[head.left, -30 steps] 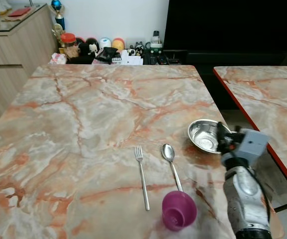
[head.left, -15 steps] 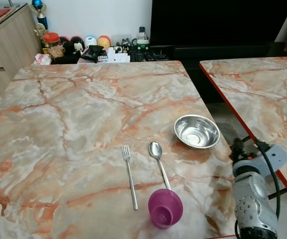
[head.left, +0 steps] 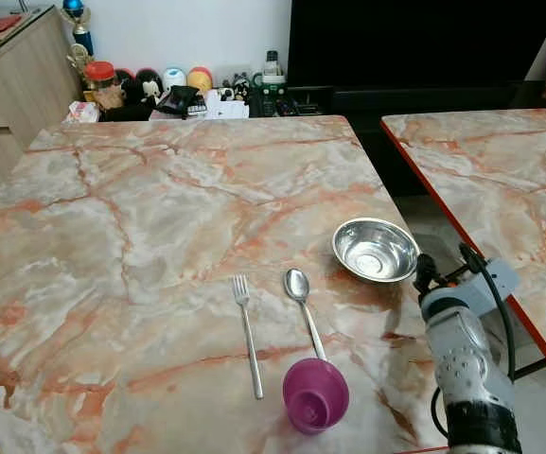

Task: Setting the table

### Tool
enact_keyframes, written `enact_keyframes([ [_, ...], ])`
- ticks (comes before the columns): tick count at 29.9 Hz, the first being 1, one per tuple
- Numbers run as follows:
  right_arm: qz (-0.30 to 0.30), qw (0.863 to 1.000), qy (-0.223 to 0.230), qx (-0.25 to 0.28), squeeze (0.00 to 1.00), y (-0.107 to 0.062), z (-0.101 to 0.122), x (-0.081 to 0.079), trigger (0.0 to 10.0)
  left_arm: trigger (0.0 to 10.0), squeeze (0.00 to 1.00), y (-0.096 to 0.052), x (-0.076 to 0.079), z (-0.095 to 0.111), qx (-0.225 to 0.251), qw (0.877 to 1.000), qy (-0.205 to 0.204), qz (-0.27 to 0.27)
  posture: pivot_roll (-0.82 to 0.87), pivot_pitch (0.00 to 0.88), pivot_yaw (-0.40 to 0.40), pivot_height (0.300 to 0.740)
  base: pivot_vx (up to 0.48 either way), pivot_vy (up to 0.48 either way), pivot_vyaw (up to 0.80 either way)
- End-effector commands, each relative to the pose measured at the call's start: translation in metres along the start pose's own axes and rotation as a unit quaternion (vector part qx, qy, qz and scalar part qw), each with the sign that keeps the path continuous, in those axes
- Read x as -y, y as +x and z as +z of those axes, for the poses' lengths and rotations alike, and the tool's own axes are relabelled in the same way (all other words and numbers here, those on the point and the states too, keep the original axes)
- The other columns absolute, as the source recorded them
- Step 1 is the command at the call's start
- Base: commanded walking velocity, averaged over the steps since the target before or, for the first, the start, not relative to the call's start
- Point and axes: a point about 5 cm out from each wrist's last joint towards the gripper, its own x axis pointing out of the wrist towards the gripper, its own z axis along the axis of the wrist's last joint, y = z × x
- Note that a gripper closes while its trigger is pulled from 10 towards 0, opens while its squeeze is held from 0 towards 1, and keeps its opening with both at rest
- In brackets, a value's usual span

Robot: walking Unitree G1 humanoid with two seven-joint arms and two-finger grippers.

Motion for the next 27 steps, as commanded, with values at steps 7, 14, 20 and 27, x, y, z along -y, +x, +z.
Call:
enact_keyframes([
  [7, 0.014, 1.000, -0.013, -0.015, 0.00, 0.008, 0.002, -0.011, 10.0, 10.0, 0.00, -0.002, -0.002, -0.008, -0.013, 1.000, 0.005, 0.001, -0.01, 0.127, -0.008, 0.740, 0.000, 0.000, 0.00],
  [14, 0.020, 0.999, -0.013, -0.041, 0.00, 0.011, -0.005, -0.013, 10.0, 10.0, 0.00, -0.002, 0.000, -0.008, -0.012, 1.000, 0.004, 0.000, -0.01, 0.127, -0.012, 0.740, 0.000, 0.000, 0.00],
  [20, 0.020, 0.998, -0.020, -0.061, 0.00, 0.012, -0.014, -0.013, 10.0, 10.0, 0.00, -0.001, 0.000, -0.007, -0.010, 1.000, 0.004, -0.002, 0.00, 0.123, -0.015, 0.740, 0.000, 0.000, 0.00],
  [27, 0.034, 0.996, -0.030, -0.073, 0.00, 0.015, -0.019, -0.016, 10.0, 10.0, 0.00, -0.001, 0.000, -0.006, -0.007, 1.000, 0.007, -0.001, 0.00, 0.110, -0.011, 0.740, 0.000, 0.000, 0.00],
])
